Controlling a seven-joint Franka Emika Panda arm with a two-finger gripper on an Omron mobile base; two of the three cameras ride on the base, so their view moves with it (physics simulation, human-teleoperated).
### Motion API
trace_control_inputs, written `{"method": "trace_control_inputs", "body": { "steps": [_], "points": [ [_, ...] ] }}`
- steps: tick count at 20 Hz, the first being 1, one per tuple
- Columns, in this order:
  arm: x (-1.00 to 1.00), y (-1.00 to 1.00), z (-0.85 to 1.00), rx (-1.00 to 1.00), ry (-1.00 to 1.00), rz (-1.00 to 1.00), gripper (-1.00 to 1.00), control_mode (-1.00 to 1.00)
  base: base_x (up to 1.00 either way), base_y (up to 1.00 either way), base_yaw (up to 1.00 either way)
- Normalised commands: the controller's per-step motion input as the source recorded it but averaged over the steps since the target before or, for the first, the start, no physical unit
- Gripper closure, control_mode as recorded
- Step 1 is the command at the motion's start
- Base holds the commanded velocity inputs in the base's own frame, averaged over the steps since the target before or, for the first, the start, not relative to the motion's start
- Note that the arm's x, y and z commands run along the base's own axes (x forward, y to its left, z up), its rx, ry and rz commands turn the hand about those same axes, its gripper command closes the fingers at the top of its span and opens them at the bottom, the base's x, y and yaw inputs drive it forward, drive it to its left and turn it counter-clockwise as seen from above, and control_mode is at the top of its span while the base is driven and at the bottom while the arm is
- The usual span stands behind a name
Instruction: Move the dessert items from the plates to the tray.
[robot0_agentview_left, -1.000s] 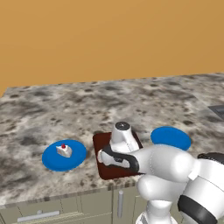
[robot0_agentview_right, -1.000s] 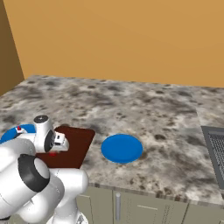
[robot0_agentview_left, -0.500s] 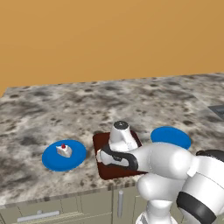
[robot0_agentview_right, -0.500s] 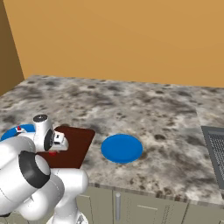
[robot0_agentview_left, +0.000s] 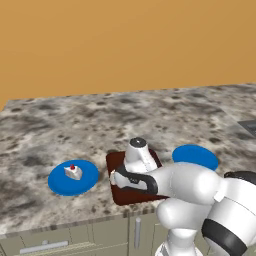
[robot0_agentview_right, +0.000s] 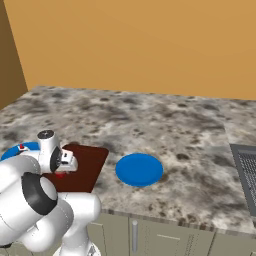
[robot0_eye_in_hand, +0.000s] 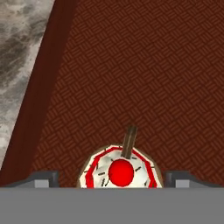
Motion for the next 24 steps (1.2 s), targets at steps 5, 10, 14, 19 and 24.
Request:
{"method": "trace_control_inputs", "body": {
  "steps": [5,10,14,19,24],
  "points": [
    [-0.18,0.00,0.17,0.00,0.00,0.00,-1.00,-1.00,0.00,0.00,0.00],
    [-0.34,0.00,0.28,0.00,0.00,0.00,-1.00,-1.00,0.00,0.00,0.00],
    [-0.12,0.00,0.44,0.00,0.00,0.00,-1.00,-1.00,0.00,0.00,0.00],
    [0.03,0.30,0.48,0.00,0.00,0.00,-1.00,-1.00,0.00,0.00,0.00],
    [0.07,0.64,0.41,0.00,0.03,0.06,-1.00,-1.00,0.00,0.00,0.00]
  ]
}}
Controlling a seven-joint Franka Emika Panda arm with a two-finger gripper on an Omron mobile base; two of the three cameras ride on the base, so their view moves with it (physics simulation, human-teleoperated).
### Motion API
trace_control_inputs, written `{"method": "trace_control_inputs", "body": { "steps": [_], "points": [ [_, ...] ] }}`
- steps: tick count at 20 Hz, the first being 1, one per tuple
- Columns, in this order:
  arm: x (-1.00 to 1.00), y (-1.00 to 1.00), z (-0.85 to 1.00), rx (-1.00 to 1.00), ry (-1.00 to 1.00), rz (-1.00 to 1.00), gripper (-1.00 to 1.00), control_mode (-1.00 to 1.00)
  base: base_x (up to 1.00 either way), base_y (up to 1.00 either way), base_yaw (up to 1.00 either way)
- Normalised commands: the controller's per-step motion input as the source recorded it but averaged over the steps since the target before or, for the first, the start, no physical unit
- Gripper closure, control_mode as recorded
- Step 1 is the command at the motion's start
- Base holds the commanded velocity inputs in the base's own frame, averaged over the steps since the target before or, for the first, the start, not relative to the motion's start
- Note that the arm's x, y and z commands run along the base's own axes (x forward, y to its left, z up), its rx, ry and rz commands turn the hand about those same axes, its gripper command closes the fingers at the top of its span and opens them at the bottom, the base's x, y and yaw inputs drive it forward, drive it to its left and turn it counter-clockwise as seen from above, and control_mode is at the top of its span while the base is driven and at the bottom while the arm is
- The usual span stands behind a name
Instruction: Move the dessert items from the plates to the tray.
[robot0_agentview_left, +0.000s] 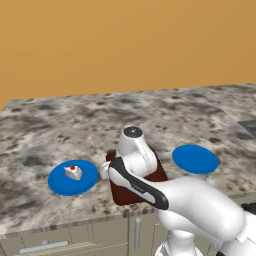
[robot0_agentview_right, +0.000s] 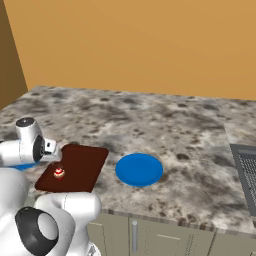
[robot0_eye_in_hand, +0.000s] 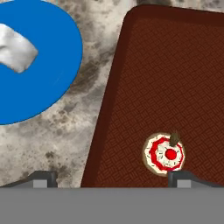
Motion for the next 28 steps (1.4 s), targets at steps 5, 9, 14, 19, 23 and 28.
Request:
{"method": "trace_control_inputs", "body": {
  "steps": [5,9,14,19,23,28],
  "points": [
    [0.39,0.77,0.40,0.00,0.07,0.10,-1.00,-1.00,0.00,0.00,0.00],
    [0.45,0.70,0.07,0.00,0.08,0.12,-1.00,-1.00,0.00,0.00,0.00],
    [0.37,0.68,0.00,-0.01,0.05,0.14,-1.00,-1.00,0.00,0.00,0.00],
    [0.04,0.44,0.00,-0.12,0.02,0.14,-1.00,-1.00,0.00,0.00,0.00],
    [0.00,0.08,0.00,-0.13,0.00,0.13,-1.00,-1.00,0.00,0.00,0.00],
    [0.01,0.00,0.00,-0.04,0.00,0.21,-1.00,-1.00,0.00,0.00,0.00]
  ]
}}
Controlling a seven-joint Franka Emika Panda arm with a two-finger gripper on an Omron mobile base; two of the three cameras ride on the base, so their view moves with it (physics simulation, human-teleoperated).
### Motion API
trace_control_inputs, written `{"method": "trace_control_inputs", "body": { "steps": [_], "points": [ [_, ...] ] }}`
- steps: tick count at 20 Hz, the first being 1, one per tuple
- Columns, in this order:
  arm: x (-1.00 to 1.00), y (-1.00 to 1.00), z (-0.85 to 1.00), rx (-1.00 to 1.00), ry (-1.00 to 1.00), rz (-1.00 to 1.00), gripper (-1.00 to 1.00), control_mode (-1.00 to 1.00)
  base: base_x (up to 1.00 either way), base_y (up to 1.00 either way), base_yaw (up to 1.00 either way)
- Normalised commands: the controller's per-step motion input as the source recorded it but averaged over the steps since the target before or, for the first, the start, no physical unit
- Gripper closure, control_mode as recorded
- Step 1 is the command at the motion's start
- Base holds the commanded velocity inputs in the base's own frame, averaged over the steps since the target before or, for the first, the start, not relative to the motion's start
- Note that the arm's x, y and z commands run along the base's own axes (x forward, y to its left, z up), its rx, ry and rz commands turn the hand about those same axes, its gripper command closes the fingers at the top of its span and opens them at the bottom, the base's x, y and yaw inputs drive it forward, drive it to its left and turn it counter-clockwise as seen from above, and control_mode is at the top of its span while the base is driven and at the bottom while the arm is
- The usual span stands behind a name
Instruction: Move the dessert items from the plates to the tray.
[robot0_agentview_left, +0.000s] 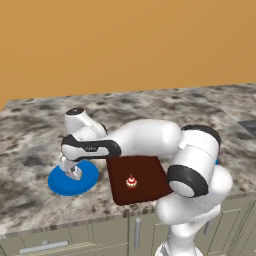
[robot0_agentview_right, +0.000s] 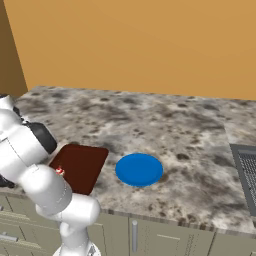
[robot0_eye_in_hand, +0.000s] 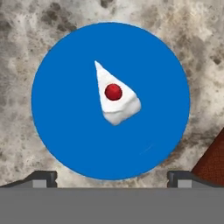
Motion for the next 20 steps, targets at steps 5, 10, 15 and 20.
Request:
{"method": "trace_control_inputs", "body": {
  "steps": [5,10,15,20],
  "points": [
    [0.34,0.00,-0.05,0.00,0.05,0.20,-1.00,-1.00,0.00,0.00,0.00],
    [0.32,0.02,-0.19,0.00,0.07,0.17,-1.00,-1.00,0.00,0.00,0.00],
    [0.23,0.21,-0.40,0.00,0.10,0.13,-1.00,-1.00,0.00,0.00,0.00],
    [0.04,0.37,-0.22,0.00,0.14,0.09,-1.00,-1.00,0.00,0.00,0.00]
  ]
}}
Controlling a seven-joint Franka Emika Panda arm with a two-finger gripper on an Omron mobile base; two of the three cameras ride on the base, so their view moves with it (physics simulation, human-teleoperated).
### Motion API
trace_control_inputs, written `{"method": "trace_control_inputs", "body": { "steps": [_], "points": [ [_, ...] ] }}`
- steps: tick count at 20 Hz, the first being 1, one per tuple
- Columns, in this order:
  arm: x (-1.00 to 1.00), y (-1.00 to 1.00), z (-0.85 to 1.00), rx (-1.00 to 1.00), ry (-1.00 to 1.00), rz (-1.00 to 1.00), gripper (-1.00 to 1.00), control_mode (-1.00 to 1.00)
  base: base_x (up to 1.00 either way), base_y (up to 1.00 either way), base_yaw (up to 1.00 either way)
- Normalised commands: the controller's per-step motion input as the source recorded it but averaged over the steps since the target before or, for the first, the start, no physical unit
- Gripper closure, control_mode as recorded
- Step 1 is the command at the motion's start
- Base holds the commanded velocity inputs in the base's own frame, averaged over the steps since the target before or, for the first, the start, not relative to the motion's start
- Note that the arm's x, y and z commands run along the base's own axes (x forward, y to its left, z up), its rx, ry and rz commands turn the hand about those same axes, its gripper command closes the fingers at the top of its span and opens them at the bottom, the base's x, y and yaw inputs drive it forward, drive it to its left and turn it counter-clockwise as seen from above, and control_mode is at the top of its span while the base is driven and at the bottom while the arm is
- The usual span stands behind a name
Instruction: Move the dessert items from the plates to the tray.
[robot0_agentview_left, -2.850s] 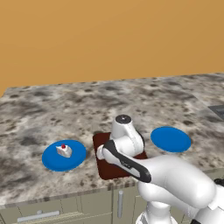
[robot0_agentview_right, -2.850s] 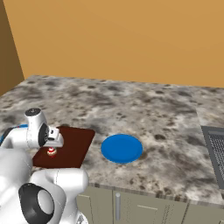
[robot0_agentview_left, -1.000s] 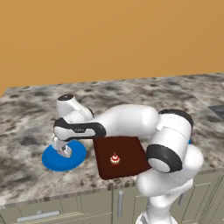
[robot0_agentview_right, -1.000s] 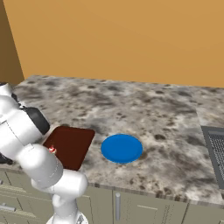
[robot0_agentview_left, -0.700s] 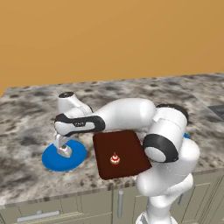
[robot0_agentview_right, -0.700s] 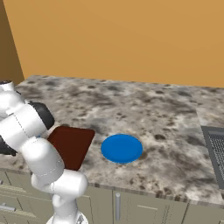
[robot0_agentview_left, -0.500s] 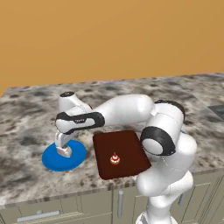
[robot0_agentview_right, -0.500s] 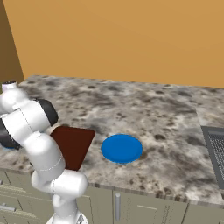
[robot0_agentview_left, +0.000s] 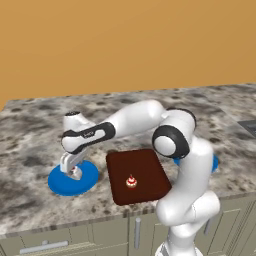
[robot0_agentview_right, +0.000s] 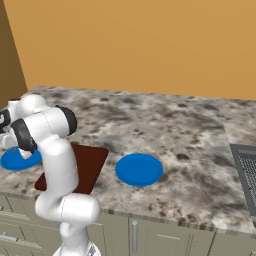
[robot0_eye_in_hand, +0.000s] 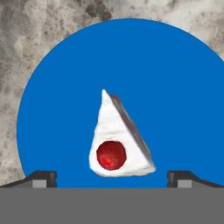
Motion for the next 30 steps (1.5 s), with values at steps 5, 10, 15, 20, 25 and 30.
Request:
{"method": "trace_control_inputs", "body": {
  "steps": [5,10,15,20,25,30],
  "points": [
    [0.03,0.07,0.00,0.00,0.06,0.01,-1.00,-1.00,0.00,0.00,0.00],
    [0.03,0.00,-0.05,-0.01,-0.02,0.00,-1.00,-1.00,0.00,0.00,0.00],
    [0.00,0.00,-0.21,-0.01,-0.04,0.00,-1.00,-1.00,0.00,0.00,0.00],
    [0.00,0.00,-0.28,0.00,-0.07,0.00,-1.00,-1.00,0.00,0.00,0.00],
    [0.00,0.00,-0.14,0.00,-0.03,0.00,-1.00,-1.00,0.00,0.00,0.00],
    [0.00,-0.01,-0.09,0.00,-0.01,0.00,-1.00,-1.00,0.00,0.00,0.00]
  ]
}}
